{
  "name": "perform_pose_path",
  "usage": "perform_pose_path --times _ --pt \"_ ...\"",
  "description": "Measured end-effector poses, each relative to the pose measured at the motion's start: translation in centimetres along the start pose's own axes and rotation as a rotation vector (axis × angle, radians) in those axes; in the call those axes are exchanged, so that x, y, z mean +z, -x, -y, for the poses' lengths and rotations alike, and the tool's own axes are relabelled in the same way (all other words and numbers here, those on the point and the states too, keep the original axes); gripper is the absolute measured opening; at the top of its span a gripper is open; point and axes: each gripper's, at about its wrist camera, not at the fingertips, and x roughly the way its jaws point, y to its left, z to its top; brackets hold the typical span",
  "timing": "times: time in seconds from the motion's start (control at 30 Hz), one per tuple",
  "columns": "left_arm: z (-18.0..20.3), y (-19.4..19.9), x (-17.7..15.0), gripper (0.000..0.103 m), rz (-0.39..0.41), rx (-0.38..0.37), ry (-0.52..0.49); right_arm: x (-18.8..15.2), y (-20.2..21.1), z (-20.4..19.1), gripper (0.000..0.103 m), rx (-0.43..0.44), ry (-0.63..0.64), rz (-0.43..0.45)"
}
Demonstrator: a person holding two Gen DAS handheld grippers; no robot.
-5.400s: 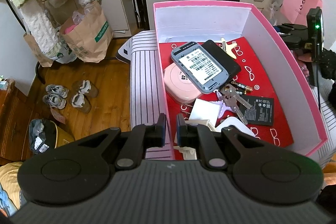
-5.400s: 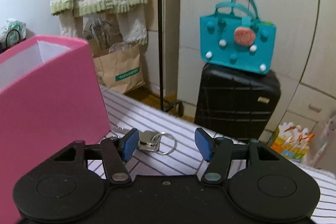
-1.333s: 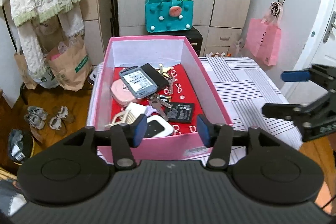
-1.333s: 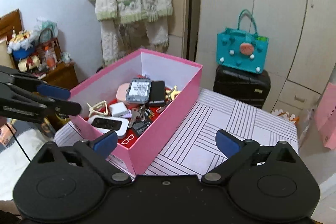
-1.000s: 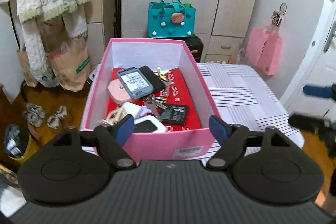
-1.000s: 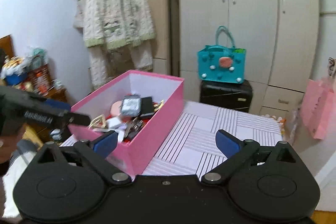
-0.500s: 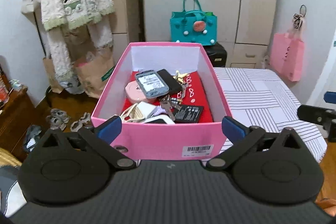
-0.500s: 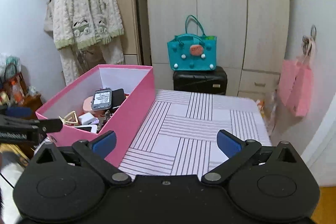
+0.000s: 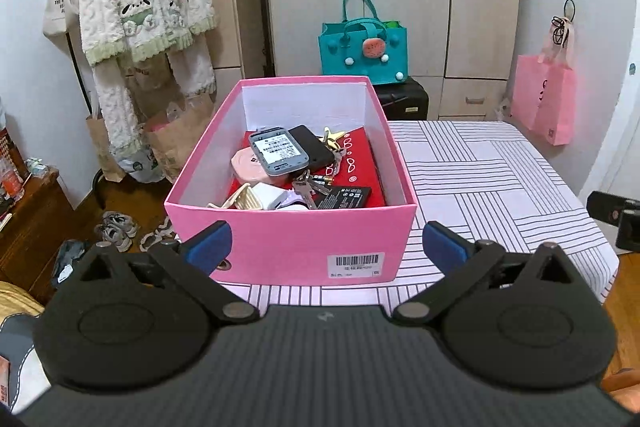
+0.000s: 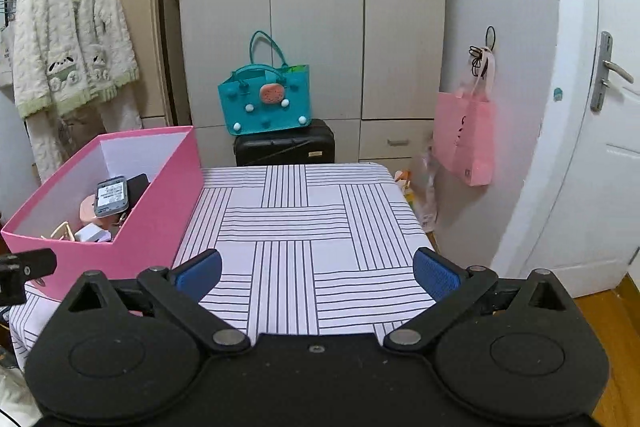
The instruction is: Organize rigid objects
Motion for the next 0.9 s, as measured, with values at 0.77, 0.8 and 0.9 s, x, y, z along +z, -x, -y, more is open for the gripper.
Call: perform_pose_path --times 0.77,0.8,0.9 --pt "0.7 -0.3 -2.1 0.103 0.031 0.042 -0.011 -1.4 0.8 -1.2 0.103 0.023 0.085 0.040" --pt "0.7 -0.3 -2.1 0.103 0.030 0.042 -0.014 -1.4 0.7 -1.2 0.103 0.024 0.084 0.039" --pt "0.8 -0.5 -2.1 0.103 0.027 0.041 -0.017 -1.4 0.5 -1.1 0.103 0.028 0.081 0.036"
